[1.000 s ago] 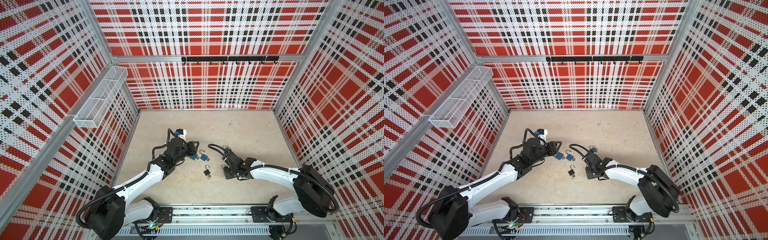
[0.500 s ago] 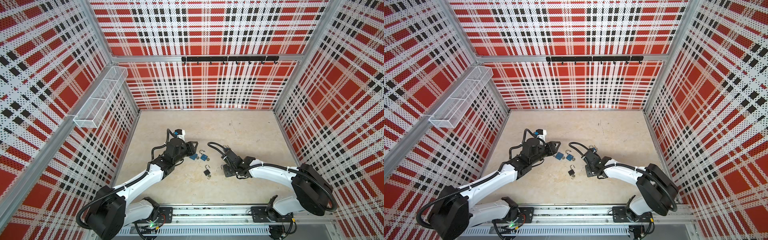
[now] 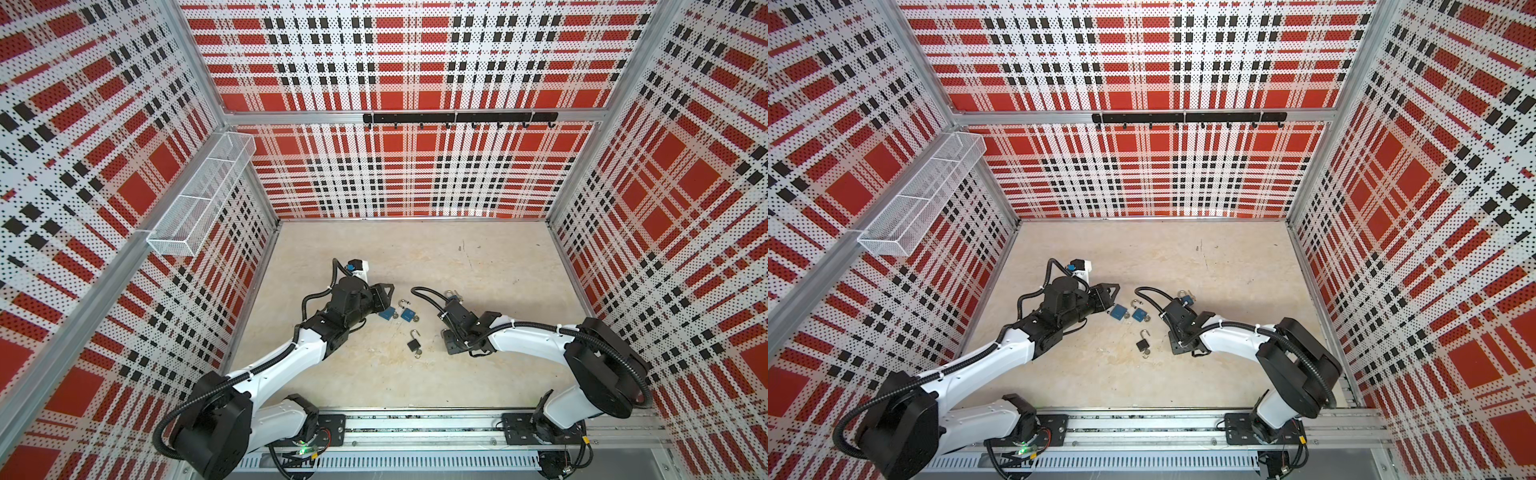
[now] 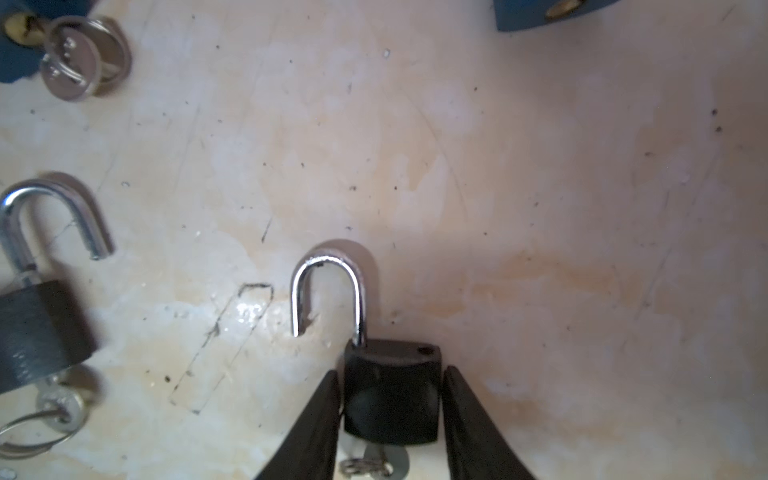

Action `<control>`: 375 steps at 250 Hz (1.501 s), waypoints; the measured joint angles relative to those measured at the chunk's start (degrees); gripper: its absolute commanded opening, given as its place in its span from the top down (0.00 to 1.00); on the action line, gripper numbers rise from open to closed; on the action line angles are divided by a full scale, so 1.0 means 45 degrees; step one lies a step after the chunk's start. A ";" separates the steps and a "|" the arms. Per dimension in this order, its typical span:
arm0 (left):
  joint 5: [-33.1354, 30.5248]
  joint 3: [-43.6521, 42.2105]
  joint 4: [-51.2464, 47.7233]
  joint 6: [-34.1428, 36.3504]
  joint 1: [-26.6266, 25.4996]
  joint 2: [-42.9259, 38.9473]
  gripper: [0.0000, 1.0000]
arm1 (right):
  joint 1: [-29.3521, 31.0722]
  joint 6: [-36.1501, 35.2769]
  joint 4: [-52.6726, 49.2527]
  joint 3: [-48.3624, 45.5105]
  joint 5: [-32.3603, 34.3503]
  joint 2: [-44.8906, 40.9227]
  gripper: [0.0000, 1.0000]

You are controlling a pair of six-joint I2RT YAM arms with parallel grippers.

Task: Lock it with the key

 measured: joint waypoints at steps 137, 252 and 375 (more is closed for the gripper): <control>0.0005 -0.0053 0.0005 -0.0044 0.0078 0.0000 0.55 | 0.0121 -0.0141 0.0136 0.0340 0.0306 0.0423 0.71; 0.0491 -0.0053 -0.0214 0.0199 -0.0063 0.0000 0.66 | 0.0214 -0.0432 -0.0403 0.0597 0.0262 0.0121 0.75; 0.3385 0.0238 -0.0777 0.0729 -0.0452 0.0175 0.61 | 0.0214 -0.1156 -0.0879 0.2093 -0.0437 -0.0874 0.75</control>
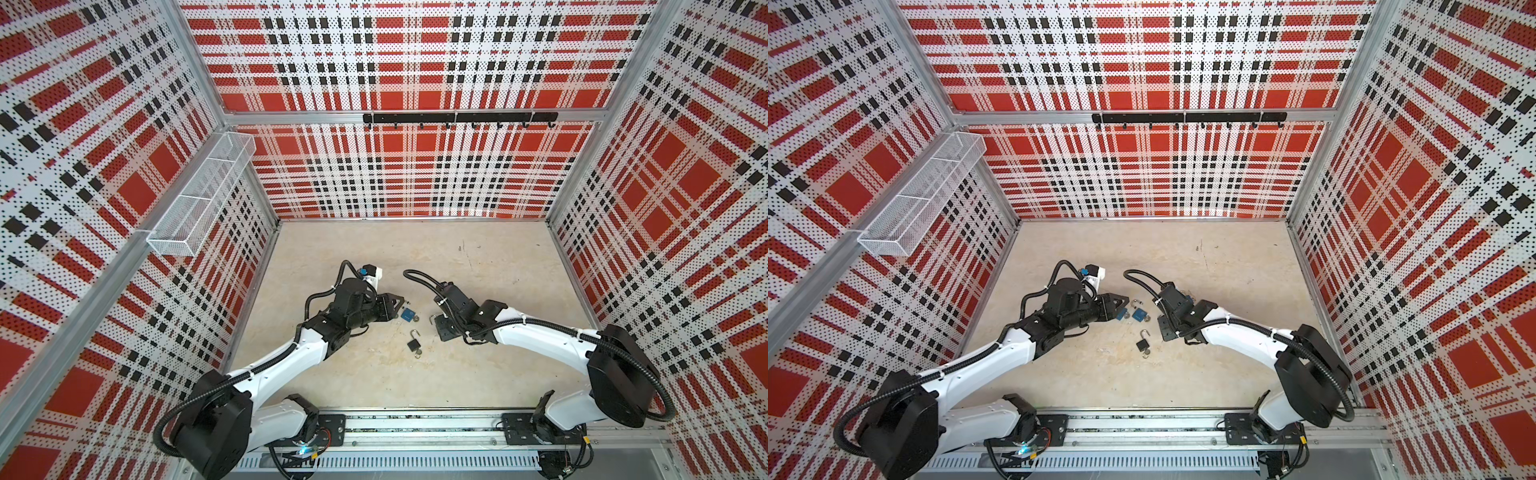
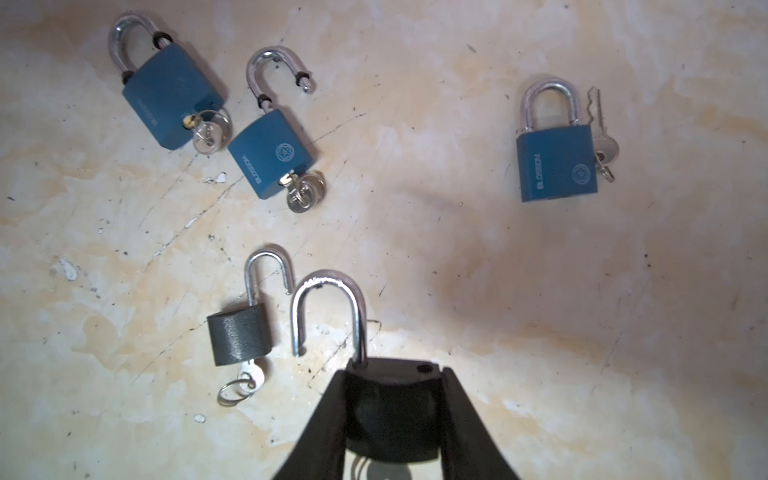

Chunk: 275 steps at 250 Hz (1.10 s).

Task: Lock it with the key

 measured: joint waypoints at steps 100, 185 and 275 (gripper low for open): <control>0.2234 0.0427 0.0622 -0.0680 -0.0185 0.1530 0.60 | 0.0005 -0.0228 0.0024 0.0704 -0.0874 -0.0714 0.75; 0.2924 0.0539 0.1647 -0.1350 -0.0248 0.2336 0.59 | 0.0034 -0.0228 0.0049 0.0937 -0.1311 -0.1020 0.75; 0.3050 0.0787 0.2458 -0.1637 -0.0355 0.2905 0.62 | 0.0039 -0.0228 0.0053 0.0942 -0.1467 -0.1088 0.76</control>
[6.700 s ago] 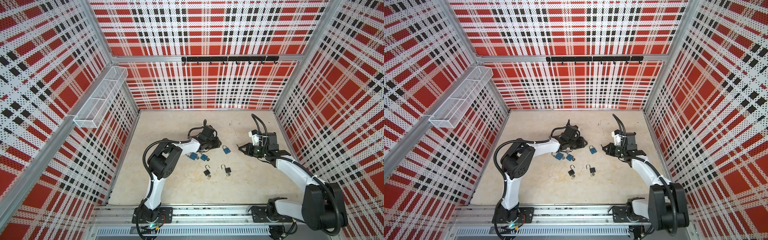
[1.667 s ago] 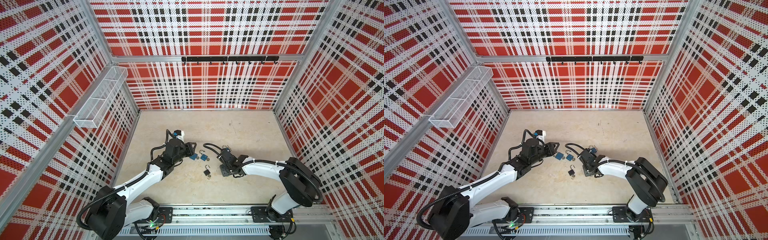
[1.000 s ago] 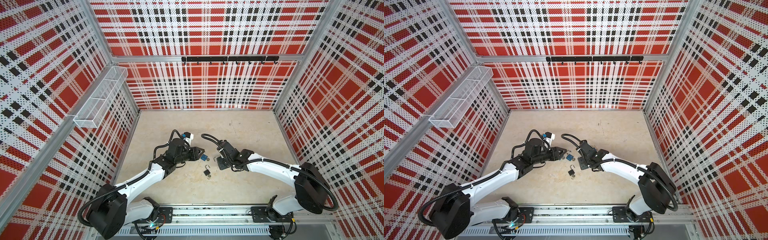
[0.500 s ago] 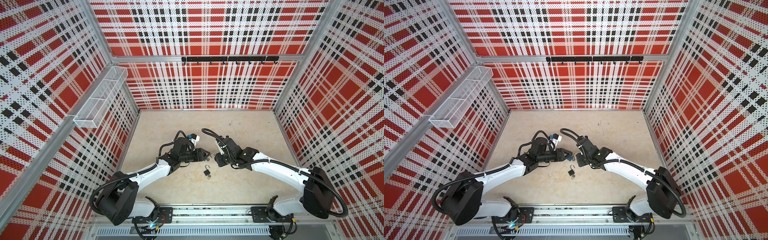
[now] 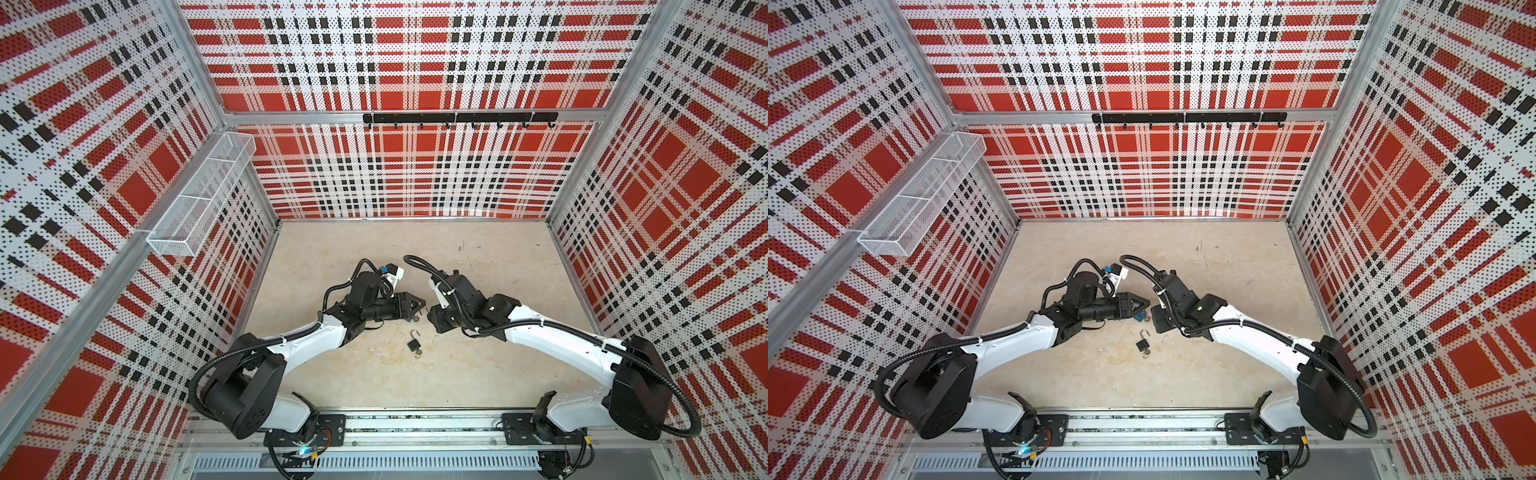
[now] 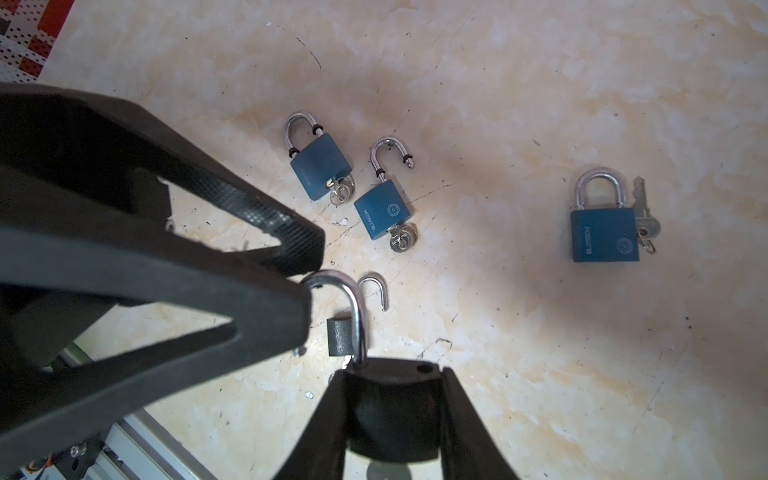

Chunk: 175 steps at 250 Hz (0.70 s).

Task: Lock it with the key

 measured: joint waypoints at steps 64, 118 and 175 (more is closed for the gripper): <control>0.0005 0.0000 0.0146 -0.0029 -0.0087 0.0291 0.66 | 0.0000 0.0005 0.0039 0.0000 -0.0044 -0.0005 0.76; 0.0019 0.0000 0.0321 -0.0068 -0.0160 0.0345 0.70 | 0.0000 0.0005 0.0049 0.0000 -0.0044 -0.0010 0.76; 0.0024 0.0000 0.0486 -0.0189 -0.0228 0.0525 0.74 | 0.0005 0.0005 0.0068 0.0024 -0.0044 -0.0151 0.76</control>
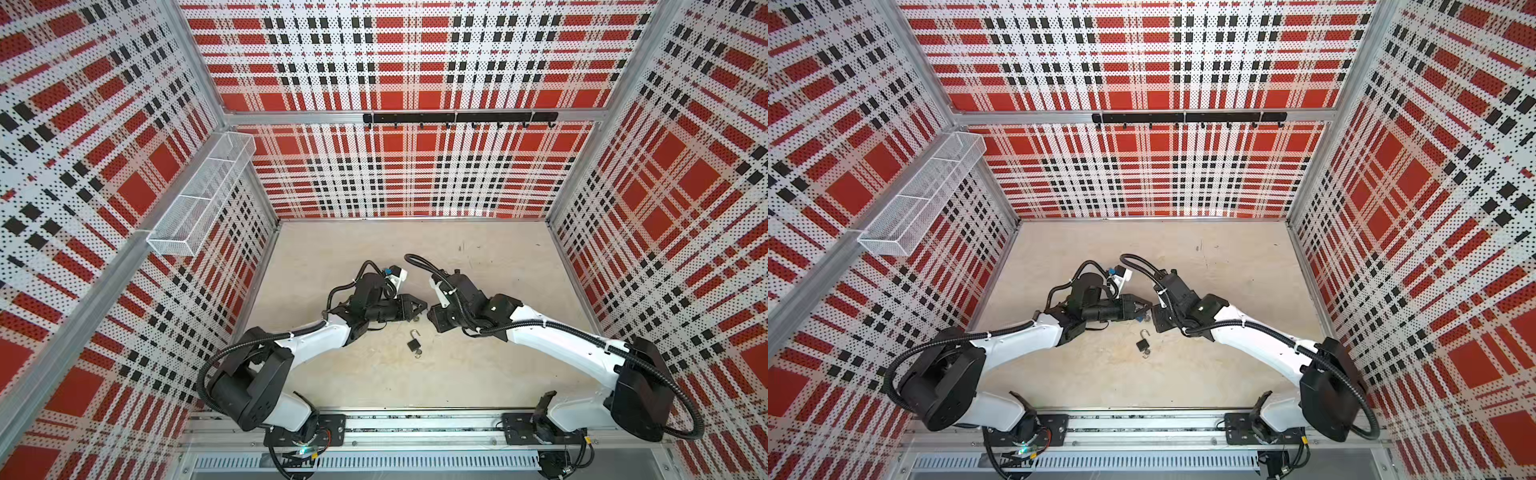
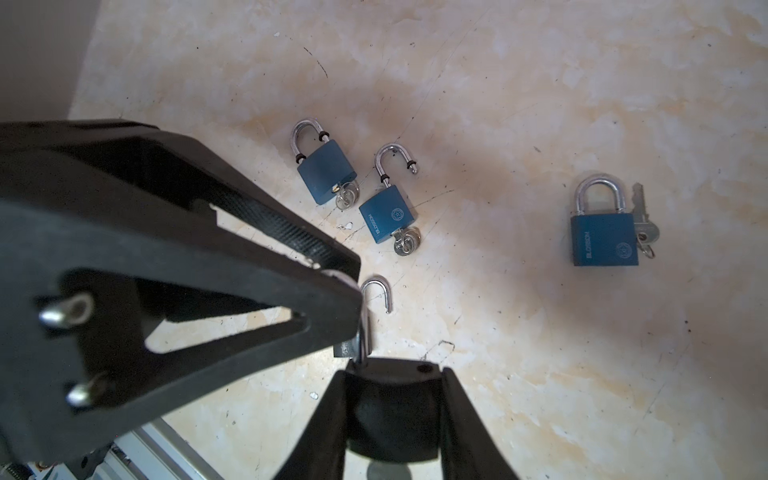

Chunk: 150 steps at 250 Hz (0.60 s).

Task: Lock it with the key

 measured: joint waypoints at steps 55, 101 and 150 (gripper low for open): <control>0.0087 0.0000 0.0253 -0.0112 -0.0010 0.0049 0.91 | 0.0005 0.0000 -0.0019 0.0019 0.0000 0.0000 0.76; 0.0287 0.0044 0.0656 -0.0306 -0.0063 0.0073 1.00 | 0.0005 0.0005 -0.0049 0.0019 0.0010 0.0000 0.75; 0.0223 0.0039 0.0801 -0.0563 -0.0053 0.0102 1.00 | -0.0015 0.0044 0.0112 0.0015 -0.0058 -0.0010 0.54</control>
